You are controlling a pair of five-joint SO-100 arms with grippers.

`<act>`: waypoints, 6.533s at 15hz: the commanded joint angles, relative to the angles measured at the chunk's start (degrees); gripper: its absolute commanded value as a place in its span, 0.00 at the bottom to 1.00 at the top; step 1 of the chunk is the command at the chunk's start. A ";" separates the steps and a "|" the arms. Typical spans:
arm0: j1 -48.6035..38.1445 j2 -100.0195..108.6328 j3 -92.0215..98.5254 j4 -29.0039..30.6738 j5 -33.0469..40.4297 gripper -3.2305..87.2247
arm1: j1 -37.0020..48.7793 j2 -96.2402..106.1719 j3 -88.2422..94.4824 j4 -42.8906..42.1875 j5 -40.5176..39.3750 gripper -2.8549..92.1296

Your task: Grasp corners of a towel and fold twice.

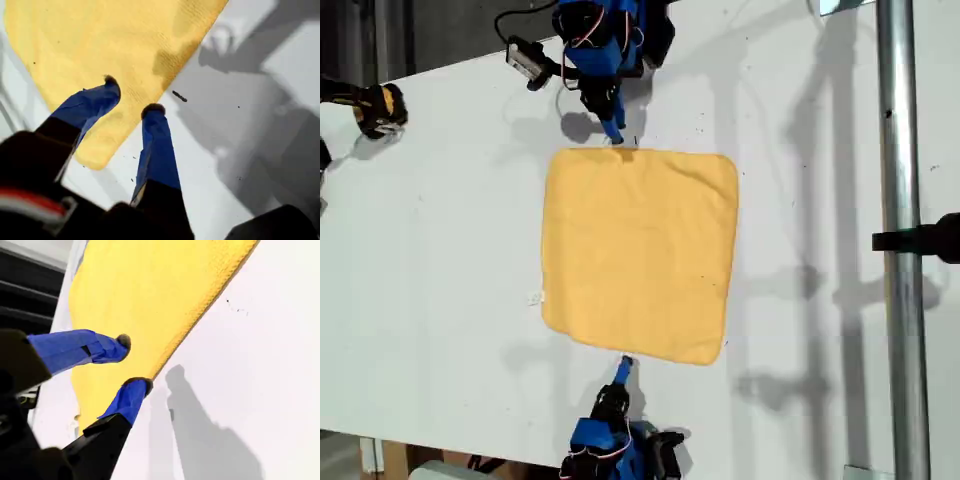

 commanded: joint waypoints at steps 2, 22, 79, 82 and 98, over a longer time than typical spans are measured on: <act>-10.72 -0.09 0.26 0.00 -20.04 0.03 | 1.32 0.35 -1.76 1.05 -1.14 0.03; -10.63 -0.09 0.26 0.00 -19.78 0.03 | -23.47 -59.24 -61.00 -0.09 -17.93 0.03; 16.26 -79.01 -78.13 3.52 -0.62 0.03 | -32.96 -119.53 -75.23 -15.29 -19.42 0.03; 22.41 -81.30 -83.50 6.33 6.33 0.03 | -33.13 -119.27 -75.32 -15.03 -19.42 0.03; 30.50 -82.88 -69.61 0.18 8.09 0.30 | -33.84 -119.36 -77.78 -13.45 -19.25 0.03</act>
